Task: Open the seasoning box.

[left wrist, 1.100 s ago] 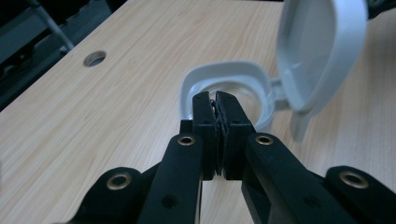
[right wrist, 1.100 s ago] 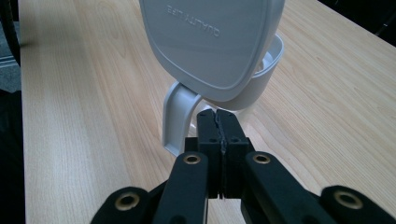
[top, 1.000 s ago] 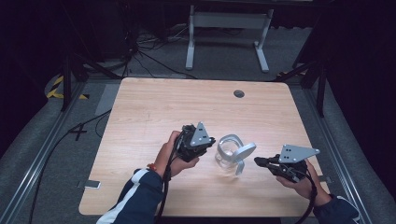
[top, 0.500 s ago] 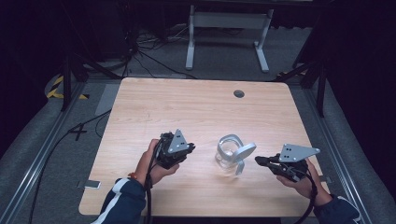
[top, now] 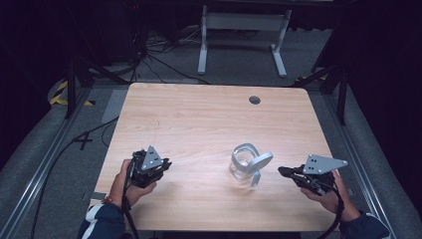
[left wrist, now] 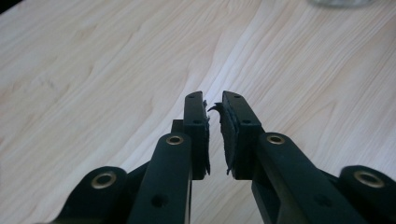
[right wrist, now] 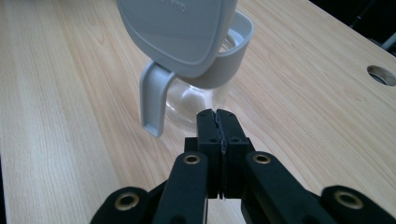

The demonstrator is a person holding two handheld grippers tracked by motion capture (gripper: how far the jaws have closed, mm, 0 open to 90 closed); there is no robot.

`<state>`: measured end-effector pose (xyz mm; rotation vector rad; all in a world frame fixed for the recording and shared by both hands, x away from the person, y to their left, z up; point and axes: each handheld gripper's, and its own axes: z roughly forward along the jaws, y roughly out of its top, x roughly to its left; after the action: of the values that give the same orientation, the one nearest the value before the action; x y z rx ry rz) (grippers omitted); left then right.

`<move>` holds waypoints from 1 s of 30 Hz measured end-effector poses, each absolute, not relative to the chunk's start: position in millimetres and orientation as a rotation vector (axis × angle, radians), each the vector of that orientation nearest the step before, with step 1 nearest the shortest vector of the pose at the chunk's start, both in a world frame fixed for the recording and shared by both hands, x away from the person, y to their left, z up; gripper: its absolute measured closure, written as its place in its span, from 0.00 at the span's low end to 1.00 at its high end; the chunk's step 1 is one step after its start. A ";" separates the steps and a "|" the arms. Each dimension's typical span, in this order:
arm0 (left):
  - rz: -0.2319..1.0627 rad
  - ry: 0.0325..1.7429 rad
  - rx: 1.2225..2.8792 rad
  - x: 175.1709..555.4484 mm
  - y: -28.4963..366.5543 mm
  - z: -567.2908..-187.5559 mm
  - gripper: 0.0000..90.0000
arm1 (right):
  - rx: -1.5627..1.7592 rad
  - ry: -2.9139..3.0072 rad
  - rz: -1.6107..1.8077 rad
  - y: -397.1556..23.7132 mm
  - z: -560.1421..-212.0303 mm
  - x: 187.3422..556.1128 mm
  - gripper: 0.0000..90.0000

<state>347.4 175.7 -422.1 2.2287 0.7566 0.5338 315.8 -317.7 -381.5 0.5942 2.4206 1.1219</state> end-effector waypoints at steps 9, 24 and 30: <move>0.488 0.813 2.229 345.5 204.2 -442.2 0.79 | 0.658 2.398 1.049 -341.1 -394.2 316.0 0.97; 0.422 0.935 2.223 342.9 219.1 -466.4 0.33 | 0.878 2.349 1.005 -399.1 -435.7 320.6 0.53; 0.370 0.954 2.227 342.0 221.0 -475.0 0.26 | 0.987 2.344 0.971 -410.1 -450.1 322.4 0.41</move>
<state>342.0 221.0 -475.0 2.2274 0.9542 0.3704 322.4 -410.1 -450.1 0.9865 2.3438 0.9707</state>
